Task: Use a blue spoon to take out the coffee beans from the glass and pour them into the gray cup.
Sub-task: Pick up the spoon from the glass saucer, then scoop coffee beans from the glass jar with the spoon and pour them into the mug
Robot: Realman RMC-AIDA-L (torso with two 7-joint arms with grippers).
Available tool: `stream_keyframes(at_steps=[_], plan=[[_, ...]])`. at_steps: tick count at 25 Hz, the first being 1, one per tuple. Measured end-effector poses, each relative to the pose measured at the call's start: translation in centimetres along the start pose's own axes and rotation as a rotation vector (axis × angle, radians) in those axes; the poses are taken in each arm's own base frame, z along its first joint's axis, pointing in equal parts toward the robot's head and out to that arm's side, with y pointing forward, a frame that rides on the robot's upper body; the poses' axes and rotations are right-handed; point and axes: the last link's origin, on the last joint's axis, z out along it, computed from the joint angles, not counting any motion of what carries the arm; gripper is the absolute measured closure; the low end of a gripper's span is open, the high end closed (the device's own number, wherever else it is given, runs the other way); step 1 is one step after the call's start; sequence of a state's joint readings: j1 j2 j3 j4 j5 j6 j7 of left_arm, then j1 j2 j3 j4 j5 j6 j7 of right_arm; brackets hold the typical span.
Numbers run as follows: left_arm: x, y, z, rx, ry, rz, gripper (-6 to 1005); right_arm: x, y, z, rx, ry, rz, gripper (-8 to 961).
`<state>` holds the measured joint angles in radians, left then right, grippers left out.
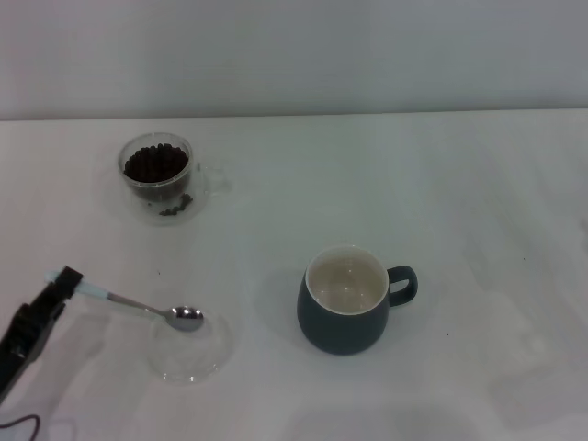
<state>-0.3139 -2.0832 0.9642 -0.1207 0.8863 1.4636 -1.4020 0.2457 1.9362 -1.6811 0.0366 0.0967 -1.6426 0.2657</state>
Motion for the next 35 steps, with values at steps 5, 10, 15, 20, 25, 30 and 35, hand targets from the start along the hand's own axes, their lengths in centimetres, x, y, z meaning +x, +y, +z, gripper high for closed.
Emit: stream_keyframes(at_steps=[5, 10, 15, 20, 25, 30, 35], plan=[[1.7, 0.4, 0.1, -0.040, 0.035, 0.056, 874, -0.2, 0.3, 0.4, -0.017, -0.014, 0.002, 369], [4.0, 1.0, 0.7, -0.080, 0.069, 0.119, 874, -0.1, 1.8, 0.9, -0.058, -0.027, -0.012, 370], [8.0, 1.6, 1.3, -0.105, 0.112, 0.127, 874, -0.1, 4.0, 1.5, -0.123, -0.050, -0.033, 370], [11.5, 1.9, 2.2, -0.094, 0.126, 0.116, 874, -0.4, 6.3, 1.9, -0.204, -0.089, -0.043, 370], [14.8, 3.2, 3.5, -0.121, 0.111, 0.114, 874, -0.8, 8.1, 2.4, -0.299, -0.120, -0.030, 369], [17.2, 4.3, 6.0, -0.110, 0.071, 0.129, 873, -1.1, 9.8, 3.0, -0.394, -0.141, -0.024, 369], [18.7, 5.1, 9.0, -0.044, 0.013, 0.168, 873, -1.2, 11.0, 3.2, -0.463, -0.153, -0.024, 370]])
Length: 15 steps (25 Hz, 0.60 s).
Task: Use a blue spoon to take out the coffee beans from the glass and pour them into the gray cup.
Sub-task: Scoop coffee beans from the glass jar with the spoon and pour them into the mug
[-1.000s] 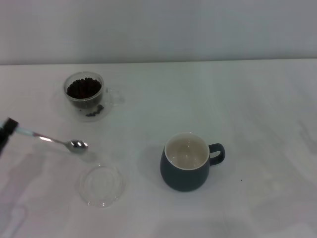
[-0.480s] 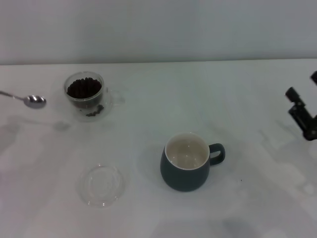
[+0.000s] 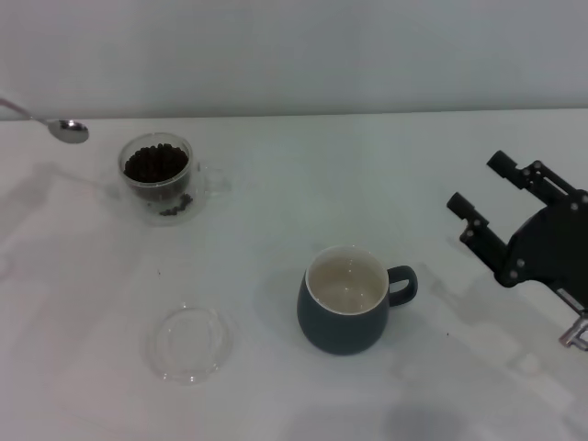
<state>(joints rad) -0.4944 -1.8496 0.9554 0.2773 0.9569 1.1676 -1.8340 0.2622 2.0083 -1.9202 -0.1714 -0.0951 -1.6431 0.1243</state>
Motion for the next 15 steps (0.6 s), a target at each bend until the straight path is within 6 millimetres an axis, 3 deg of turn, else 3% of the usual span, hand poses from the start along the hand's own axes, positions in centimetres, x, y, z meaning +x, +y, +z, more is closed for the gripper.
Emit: stream_keyframes(at_steps=[8, 15], plan=[[1.8, 1.2, 4.2, 0.082, -0.091, 0.037, 873, -0.2, 0.4, 0.5, -0.029, -0.018, -0.011, 372], [1.2, 2.5, 8.1, 0.161, -0.218, 0.107, 874, 0.2, 0.5, 0.6, -0.034, 0.012, -0.021, 379]])
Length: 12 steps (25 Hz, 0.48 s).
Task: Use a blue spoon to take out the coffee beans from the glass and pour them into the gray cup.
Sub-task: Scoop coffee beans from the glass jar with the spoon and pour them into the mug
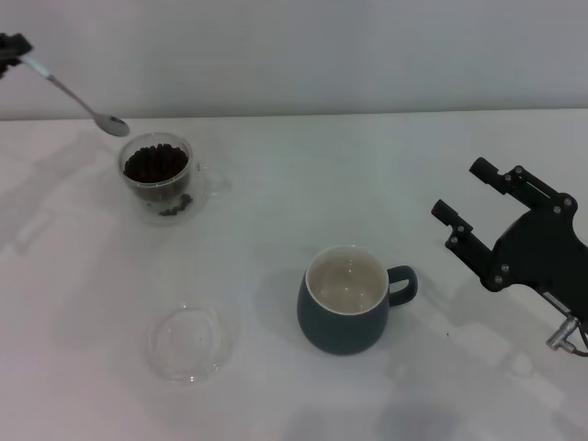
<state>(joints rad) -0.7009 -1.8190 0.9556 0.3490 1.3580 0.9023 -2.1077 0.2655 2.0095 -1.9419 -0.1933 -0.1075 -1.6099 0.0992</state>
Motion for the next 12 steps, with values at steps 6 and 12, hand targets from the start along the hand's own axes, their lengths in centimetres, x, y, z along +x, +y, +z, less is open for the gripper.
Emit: stream_keyframes(at_steps=[6, 12], plan=[[-0.7, 1.0, 1.9, 0.042, -0.072, 0.050, 874, 0.5, 0.0, 0.1, 0.002, 0.036, 0.000, 379], [-1.5, 1.9, 3.5, 0.079, -0.127, 0.102, 873, 1.0, 0.0, 0.1, 0.002, 0.070, -0.004, 379]])
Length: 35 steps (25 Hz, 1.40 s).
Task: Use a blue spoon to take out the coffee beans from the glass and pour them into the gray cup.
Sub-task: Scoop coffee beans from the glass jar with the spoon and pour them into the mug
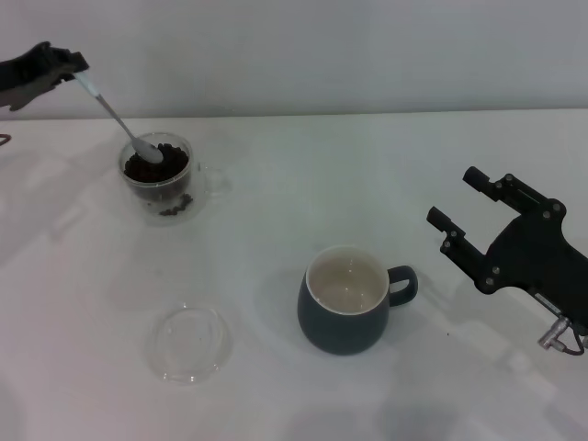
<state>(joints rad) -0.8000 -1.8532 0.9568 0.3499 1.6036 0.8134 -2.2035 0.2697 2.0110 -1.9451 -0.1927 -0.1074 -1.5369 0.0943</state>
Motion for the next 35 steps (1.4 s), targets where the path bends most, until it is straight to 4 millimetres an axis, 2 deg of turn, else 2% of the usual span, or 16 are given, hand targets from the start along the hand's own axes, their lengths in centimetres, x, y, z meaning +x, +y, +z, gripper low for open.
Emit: stream_keyframes(at_steps=[7, 15, 26, 35], plan=[[-1.9, 0.4, 1.3, 0.035, -0.044, 0.050, 873, 0.0, 0.0, 0.0, 0.000, 0.001, -0.001, 379], [-2.4, 0.4, 1.6, 0.065, -0.053, 0.101, 872, 0.1, 0.0, -0.1, 0.001, 0.006, 0.001, 379], [-2.9, -0.9, 1.2, 0.111, -0.026, 0.086, 871, 0.1, 0.0, 0.0, 0.001, 0.010, 0.006, 379], [-3.4, -2.7, -0.1, 0.116, 0.037, -0.047, 871, 0.2, -0.1, 0.2, 0.000, 0.012, 0.005, 379]])
